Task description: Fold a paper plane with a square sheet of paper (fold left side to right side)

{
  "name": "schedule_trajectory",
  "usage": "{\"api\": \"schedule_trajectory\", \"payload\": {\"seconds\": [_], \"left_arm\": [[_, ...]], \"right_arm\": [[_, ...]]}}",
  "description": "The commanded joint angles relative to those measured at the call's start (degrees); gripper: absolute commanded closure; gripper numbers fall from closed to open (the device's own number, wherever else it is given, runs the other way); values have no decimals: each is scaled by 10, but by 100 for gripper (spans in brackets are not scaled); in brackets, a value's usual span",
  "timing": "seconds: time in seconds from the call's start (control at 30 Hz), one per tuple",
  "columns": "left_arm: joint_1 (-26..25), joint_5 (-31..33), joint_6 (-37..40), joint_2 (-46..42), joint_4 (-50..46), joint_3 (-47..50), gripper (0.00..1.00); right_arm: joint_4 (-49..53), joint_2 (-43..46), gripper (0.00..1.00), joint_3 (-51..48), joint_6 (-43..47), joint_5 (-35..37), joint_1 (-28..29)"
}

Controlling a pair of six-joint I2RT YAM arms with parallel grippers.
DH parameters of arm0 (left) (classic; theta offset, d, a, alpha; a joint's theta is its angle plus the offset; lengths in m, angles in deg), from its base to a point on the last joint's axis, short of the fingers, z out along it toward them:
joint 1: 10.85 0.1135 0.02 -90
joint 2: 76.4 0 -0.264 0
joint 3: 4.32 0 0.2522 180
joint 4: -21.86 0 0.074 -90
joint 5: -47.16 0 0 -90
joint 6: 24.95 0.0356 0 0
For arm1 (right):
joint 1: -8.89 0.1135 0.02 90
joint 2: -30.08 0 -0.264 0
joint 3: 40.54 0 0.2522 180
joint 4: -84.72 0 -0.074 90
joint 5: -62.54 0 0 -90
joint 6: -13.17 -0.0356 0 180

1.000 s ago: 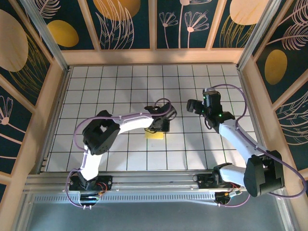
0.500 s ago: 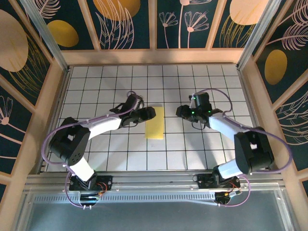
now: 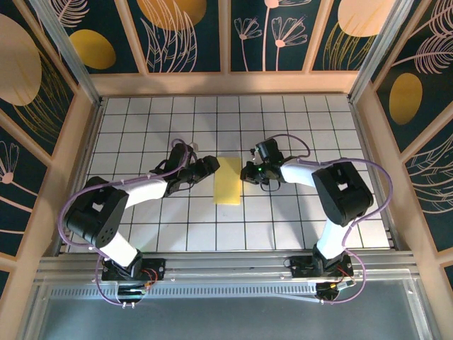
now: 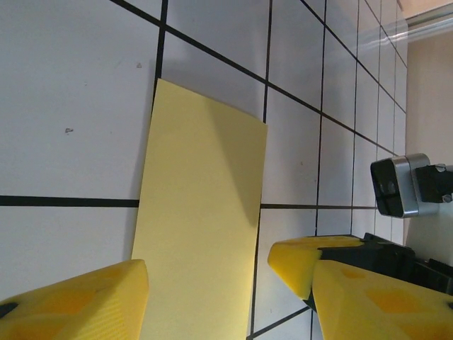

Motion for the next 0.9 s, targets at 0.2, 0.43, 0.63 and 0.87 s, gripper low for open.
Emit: {"api": "schedule_trajectory", "payload": {"seconds": [0.2,0.43,0.63,0.87], "left_arm": [[-1,-1,4,22,-15,-6,38],[0,1,11,27,-32,-13,38],[-1,7,14,27,-42,-18,38],[-1,12,18,28,-55,-23,38]], "right_arm": [[-24,-32,100,19,-4,-11,7],[-8,-25,100,27,3,4,7],[7,-6,100,45,12,13,9],[-3,-24,100,38,2,4,13]]}}
